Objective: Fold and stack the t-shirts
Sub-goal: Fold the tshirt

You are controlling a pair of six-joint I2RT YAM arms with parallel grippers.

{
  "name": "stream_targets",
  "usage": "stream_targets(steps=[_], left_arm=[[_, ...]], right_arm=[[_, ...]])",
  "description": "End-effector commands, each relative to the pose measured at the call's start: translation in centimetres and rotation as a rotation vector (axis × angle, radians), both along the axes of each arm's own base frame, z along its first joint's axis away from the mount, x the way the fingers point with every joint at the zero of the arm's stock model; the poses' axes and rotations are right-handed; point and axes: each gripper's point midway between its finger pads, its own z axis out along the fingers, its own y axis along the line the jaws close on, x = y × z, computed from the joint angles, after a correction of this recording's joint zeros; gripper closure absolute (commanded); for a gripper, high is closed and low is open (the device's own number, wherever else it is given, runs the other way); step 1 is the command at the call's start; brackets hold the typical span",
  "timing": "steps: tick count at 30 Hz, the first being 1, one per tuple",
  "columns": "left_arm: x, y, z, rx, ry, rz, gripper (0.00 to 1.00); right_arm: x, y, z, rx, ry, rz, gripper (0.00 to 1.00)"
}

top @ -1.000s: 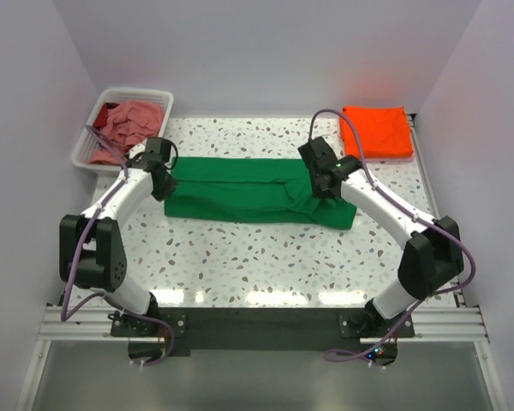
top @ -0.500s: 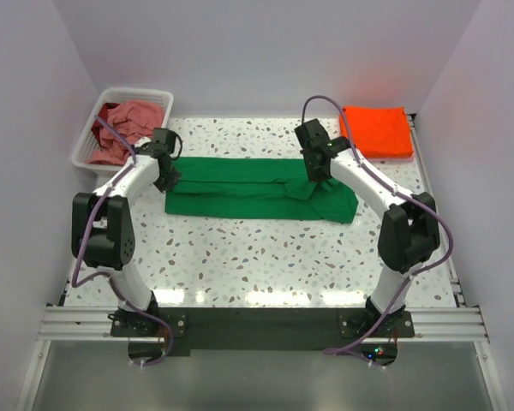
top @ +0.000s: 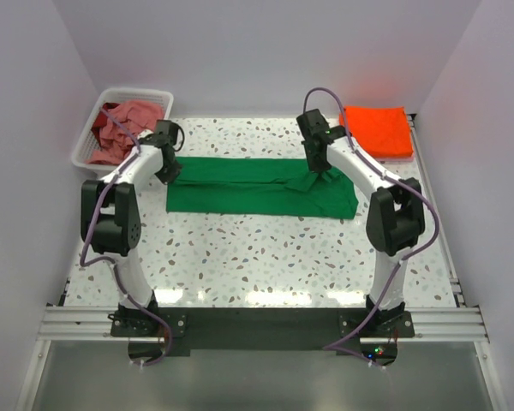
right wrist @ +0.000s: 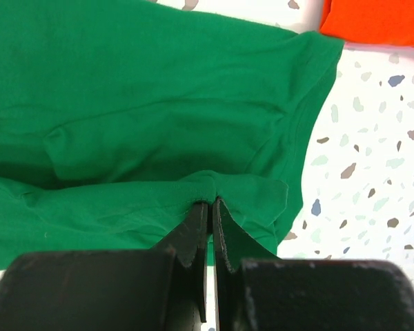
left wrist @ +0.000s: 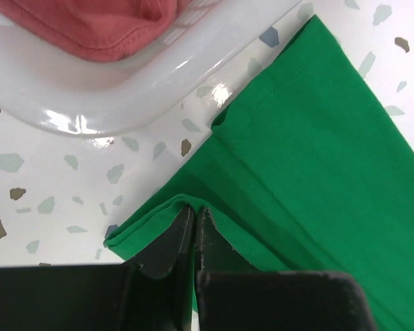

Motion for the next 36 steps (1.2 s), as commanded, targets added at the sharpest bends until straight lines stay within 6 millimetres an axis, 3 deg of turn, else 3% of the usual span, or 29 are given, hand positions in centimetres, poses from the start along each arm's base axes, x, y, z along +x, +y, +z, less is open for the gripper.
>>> stream_targets(steps=[1, 9, 14, 19, 20, 21, 23, 24, 26, 27, 28, 29, 30, 31, 33, 34, 35, 36], left_arm=[[1.4, 1.3, 1.5, 0.048, -0.031, 0.031, 1.0], [3.6, 1.0, 0.6, 0.052, -0.022, -0.009, 1.0], [3.4, 1.3, -0.5, 0.067, 0.018, 0.005, 1.0], [4.0, 1.3, -0.6, 0.07, 0.016, 0.003, 0.71], [4.1, 1.1, -0.5, 0.062, 0.013, -0.005, 0.69], [4.4, 0.8, -0.1, 0.057, 0.007, -0.036, 0.7], [5.3, -0.2, 0.9, 0.013, -0.034, -0.085, 0.59], [5.4, -0.5, 1.4, 0.004, -0.046, -0.105, 0.32], [5.8, -1.2, 2.9, -0.026, -0.092, -0.136, 0.15], [5.7, -1.5, 3.2, -0.031, -0.099, -0.156, 0.01], [5.9, -2.4, 3.7, -0.062, -0.122, -0.185, 0.0], [5.6, -2.9, 4.4, -0.072, -0.139, -0.205, 0.0], [5.4, -3.8, 4.7, -0.078, -0.147, -0.238, 0.0], [5.4, -4.5, 5.2, -0.088, -0.17, -0.259, 0.0], [4.6, -5.6, 5.5, -0.091, -0.176, -0.291, 0.0], [4.2, -6.6, 5.6, -0.095, -0.176, -0.314, 0.0], [3.6, -7.0, 5.3, -0.099, -0.164, -0.327, 0.0], [3.3, -7.3, 5.2, -0.1, -0.16, -0.339, 0.0]], right_arm=[[1.0, -0.2, 0.8, -0.001, -0.014, 0.001, 1.0], [1.7, 0.0, -0.2, 0.013, -0.001, -0.005, 1.0], [2.9, -0.3, -0.7, -0.008, -0.011, -0.012, 1.0], [4.7, -0.8, -1.7, -0.009, -0.015, -0.045, 0.97], [5.1, -1.1, -2.3, -0.02, -0.015, -0.058, 0.95], [5.5, -1.3, -2.5, -0.015, -0.023, -0.078, 0.81], [6.5, -1.2, -2.4, -0.007, -0.044, -0.096, 0.55], [7.0, -1.1, -2.1, 0.008, -0.065, -0.11, 0.41], [7.7, -1.0, -1.5, 0.031, -0.097, -0.121, 0.31], [8.0, -0.9, -0.8, 0.054, -0.12, -0.14, 0.29], [7.9, -0.8, -0.4, 0.069, -0.126, -0.15, 0.25], [7.8, -0.7, 1.4, 0.096, -0.159, -0.157, 0.21], [7.0, -0.5, 1.0, 0.124, -0.147, -0.167, 0.15], [7.0, -0.1, 1.8, 0.162, -0.178, -0.16, 0.02], [5.0, 0.4, 2.3, 0.232, -0.172, -0.14, 0.01], [4.5, 1.9, 2.3, 0.309, -0.163, -0.093, 0.01], [3.7, 2.7, 1.9, 0.355, -0.139, -0.068, 0.02], [2.1, 3.1, 0.3, 0.389, -0.086, -0.063, 0.02]])
